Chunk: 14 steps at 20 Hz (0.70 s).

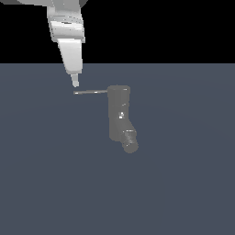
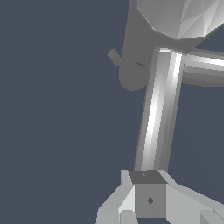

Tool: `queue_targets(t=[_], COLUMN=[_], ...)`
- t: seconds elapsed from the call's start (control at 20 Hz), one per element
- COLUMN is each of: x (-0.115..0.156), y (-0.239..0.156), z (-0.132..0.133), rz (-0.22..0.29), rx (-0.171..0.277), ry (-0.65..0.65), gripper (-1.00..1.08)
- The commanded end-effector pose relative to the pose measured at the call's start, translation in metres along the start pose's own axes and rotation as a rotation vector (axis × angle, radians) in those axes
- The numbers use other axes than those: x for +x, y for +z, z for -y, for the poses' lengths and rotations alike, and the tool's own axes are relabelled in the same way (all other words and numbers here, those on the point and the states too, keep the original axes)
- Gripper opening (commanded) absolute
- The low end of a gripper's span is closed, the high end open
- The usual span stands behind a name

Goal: Turn on the faucet by rotating a designated handle.

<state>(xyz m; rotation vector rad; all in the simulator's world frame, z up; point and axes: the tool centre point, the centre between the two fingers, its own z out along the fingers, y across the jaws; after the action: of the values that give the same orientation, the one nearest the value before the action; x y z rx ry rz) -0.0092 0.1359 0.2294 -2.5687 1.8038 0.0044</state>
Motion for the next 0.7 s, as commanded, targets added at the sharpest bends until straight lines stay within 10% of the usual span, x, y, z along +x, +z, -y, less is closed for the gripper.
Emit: queue_targets(t=[0.0,0.65], x=[0.005,0.019], y=[0.008,0.028], z=[0.009,0.033], rz=[-0.002,-0.004], rx=[0.0,-0.001], ry=[0.04,0.142], gripper=[-1.0,-1.0])
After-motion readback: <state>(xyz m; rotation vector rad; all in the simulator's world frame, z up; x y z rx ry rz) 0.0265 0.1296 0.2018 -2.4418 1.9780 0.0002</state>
